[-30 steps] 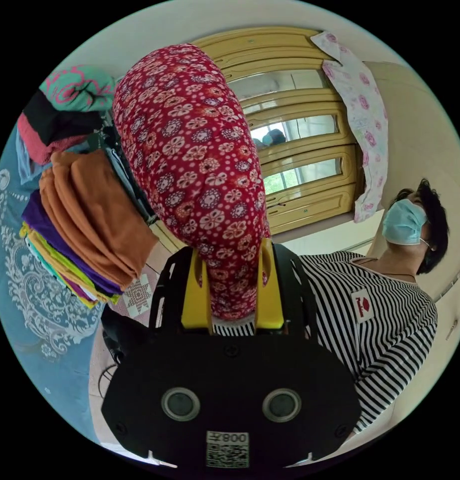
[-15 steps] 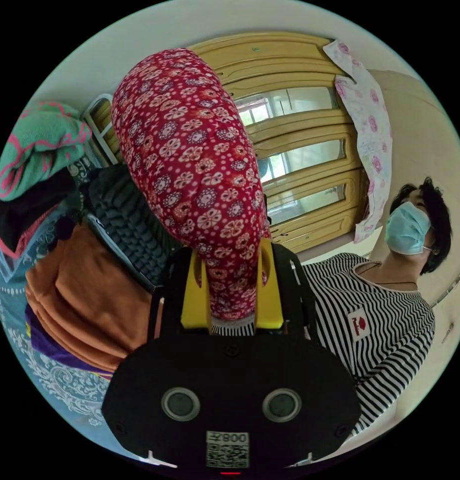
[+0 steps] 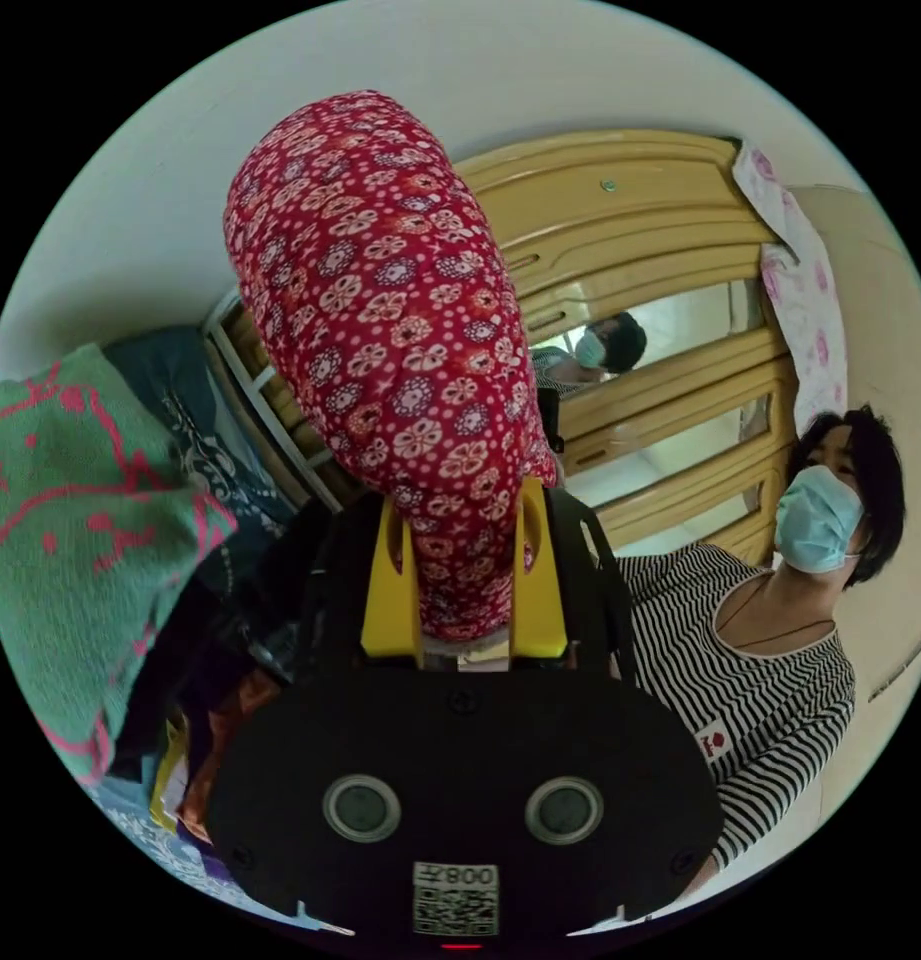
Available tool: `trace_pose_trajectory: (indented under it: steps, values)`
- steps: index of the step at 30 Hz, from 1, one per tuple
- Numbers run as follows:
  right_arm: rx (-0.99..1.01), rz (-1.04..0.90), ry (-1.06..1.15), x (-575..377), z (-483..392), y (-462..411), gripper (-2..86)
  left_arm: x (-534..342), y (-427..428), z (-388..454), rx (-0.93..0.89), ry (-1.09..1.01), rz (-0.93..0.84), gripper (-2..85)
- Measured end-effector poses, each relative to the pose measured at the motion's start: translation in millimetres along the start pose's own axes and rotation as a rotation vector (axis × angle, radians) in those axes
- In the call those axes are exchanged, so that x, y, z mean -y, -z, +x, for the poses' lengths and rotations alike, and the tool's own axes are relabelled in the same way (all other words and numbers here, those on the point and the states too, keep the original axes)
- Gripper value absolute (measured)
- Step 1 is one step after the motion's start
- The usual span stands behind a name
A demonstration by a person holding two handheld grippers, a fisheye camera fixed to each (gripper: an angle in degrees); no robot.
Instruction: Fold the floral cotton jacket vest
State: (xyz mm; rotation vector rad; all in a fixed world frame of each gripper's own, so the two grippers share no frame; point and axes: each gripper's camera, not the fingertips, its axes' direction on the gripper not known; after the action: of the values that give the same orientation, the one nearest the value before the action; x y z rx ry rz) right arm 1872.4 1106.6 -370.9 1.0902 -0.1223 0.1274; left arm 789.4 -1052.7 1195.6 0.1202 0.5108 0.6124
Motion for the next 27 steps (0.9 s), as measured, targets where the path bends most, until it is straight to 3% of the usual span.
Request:
trace_pose_trajectory:
  steps: [5,10,17,20,27]
  values:
    - [-0.110,-0.115,-0.052,73,92,-45,3.4,64,-53,-102,0.079,0.091,-0.002,14.1]
    - [-0.130,-0.173,-0.114,115,176,-76,3.5,96,-102,-192,-0.002,0.144,0.054,13.5]
    - [-0.286,-0.208,-0.077,152,204,-115,4.0,132,-149,-270,0.016,0.180,0.066,13.7]
    - [-0.415,-0.238,-0.039,165,211,-147,4.3,136,-170,-314,0.076,0.304,0.042,14.3]
    - [-0.682,-0.484,-0.070,167,281,-263,5.6,143,-223,-389,0.413,0.511,-0.110,15.6]
